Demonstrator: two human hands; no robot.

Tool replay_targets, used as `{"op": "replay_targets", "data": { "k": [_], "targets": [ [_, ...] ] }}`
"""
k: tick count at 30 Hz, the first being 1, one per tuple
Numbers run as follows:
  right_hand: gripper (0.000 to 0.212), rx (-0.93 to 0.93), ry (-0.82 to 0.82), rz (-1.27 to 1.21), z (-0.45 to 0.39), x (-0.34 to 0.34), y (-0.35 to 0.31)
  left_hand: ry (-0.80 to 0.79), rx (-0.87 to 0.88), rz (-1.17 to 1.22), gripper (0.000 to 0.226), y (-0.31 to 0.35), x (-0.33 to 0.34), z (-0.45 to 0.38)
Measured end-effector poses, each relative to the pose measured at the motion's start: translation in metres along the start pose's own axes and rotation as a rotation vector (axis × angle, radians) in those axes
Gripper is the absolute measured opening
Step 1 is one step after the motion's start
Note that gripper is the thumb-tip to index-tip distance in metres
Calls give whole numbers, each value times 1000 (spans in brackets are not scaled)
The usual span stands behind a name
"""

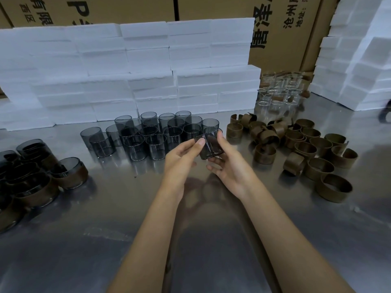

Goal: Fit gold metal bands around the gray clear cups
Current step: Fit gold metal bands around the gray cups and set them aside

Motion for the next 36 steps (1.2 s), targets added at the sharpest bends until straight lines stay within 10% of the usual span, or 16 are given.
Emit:
{"op": "replay_targets", "data": {
  "k": [8,20,36],
  "targets": [
    [31,54,21,-218,-4,-6,-4,-151,-25,131,29,0,7,-2],
    [47,222,-43,-315,-2,-7,-4,-258,192,47,57,7,13,3],
    [45,236,-87,-205,4,5,7,98,248,90,8,9,-5,-5]
  ]
}}
Point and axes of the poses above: each hand's wrist, its own z-axis away from the middle knuckle, its own x-axis out of the palm, y = z × x, the point moved 5 cm from there along -z, towards the middle knuckle, and after that the axes turned 13 degrees about y, right-handed, at the moved point
